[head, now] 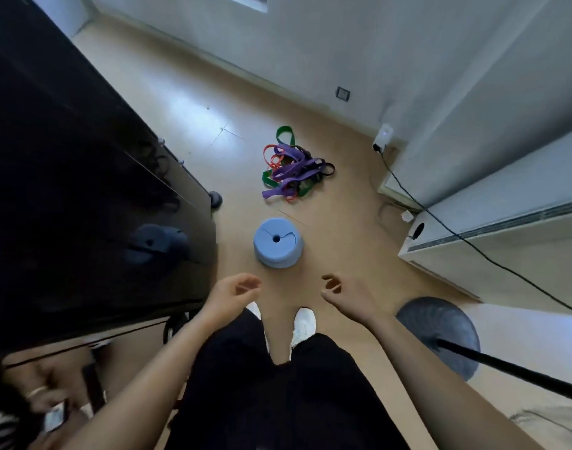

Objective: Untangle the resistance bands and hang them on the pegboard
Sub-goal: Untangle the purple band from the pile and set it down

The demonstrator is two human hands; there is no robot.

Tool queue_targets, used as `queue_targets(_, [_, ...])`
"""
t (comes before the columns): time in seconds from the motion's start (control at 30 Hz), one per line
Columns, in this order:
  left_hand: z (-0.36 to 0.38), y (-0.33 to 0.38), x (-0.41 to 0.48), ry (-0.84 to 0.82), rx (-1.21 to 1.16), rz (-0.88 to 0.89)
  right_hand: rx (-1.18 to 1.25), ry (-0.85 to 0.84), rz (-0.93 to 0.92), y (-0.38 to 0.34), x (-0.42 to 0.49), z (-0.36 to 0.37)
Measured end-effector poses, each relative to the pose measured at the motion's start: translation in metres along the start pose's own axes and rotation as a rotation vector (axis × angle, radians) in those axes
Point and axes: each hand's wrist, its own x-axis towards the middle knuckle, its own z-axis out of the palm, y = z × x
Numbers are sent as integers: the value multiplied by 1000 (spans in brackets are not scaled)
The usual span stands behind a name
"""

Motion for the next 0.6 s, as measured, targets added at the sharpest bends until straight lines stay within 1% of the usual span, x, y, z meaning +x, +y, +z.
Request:
queue_targets(0.17, [-52, 6, 74, -32, -34, -15, -35, 30, 13, -48, 78, -33])
queue_targets(0.4, [-129, 34, 203, -174, -81, 18, 11, 99, 132, -122, 171, -56])
queue_targets(0.5, [-155, 51, 252, -255, -43, 30, 62, 116, 173, -152, 203, -68])
queue_targets(0.6, [-177, 77, 296, -294, 7, 48, 90, 117, 190, -170, 232, -86])
